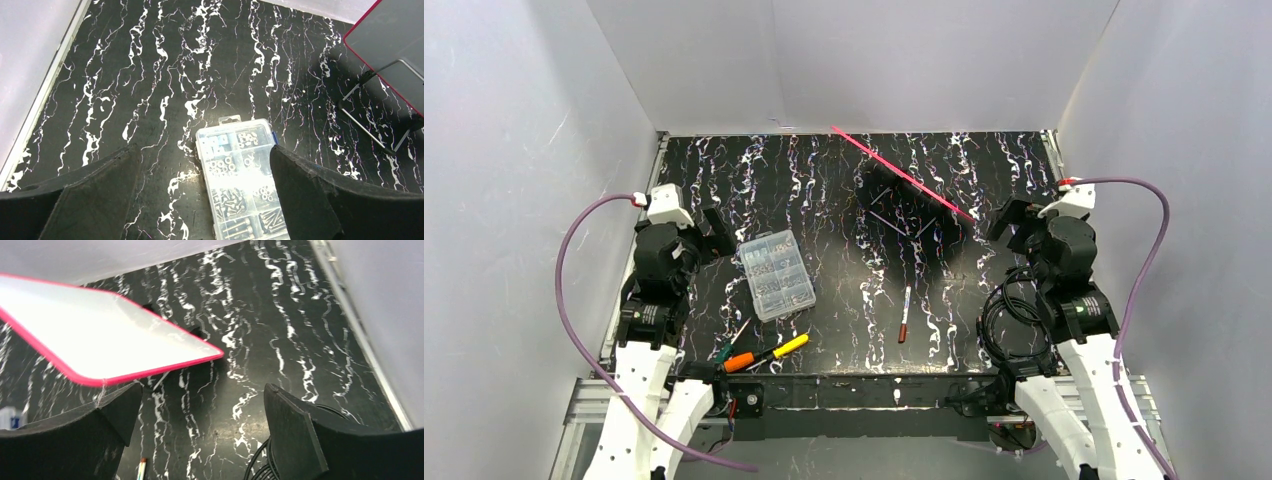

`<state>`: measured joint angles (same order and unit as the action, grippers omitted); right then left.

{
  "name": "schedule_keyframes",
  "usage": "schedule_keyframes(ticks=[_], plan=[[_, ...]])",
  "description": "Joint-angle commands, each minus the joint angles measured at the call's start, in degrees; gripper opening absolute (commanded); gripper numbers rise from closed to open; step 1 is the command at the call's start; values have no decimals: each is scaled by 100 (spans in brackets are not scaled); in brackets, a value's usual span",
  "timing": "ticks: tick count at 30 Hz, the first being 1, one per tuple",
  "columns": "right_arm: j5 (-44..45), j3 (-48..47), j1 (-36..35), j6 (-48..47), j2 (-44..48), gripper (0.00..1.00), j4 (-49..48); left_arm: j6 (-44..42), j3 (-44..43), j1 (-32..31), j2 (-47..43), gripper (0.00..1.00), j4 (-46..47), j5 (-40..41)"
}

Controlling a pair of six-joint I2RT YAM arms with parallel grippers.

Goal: Write a sentence on the whiteboard
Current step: Adjust the whiteboard at the center of the board.

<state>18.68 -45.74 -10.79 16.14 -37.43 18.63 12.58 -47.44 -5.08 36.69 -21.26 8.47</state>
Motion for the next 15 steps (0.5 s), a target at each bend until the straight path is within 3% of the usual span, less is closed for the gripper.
schedule_keyframes(ticks=[1, 8, 15], plan=[[-1332, -298, 6, -265, 108, 100, 109, 108, -151, 25, 8, 99, -63, 64], [-2806, -183, 6, -553, -19, 100, -72, 62, -110, 25, -81, 99, -48, 83], [-2990, -318, -2, -725, -300, 100, 136, 18, -42, 25, -74, 99, 34, -200]])
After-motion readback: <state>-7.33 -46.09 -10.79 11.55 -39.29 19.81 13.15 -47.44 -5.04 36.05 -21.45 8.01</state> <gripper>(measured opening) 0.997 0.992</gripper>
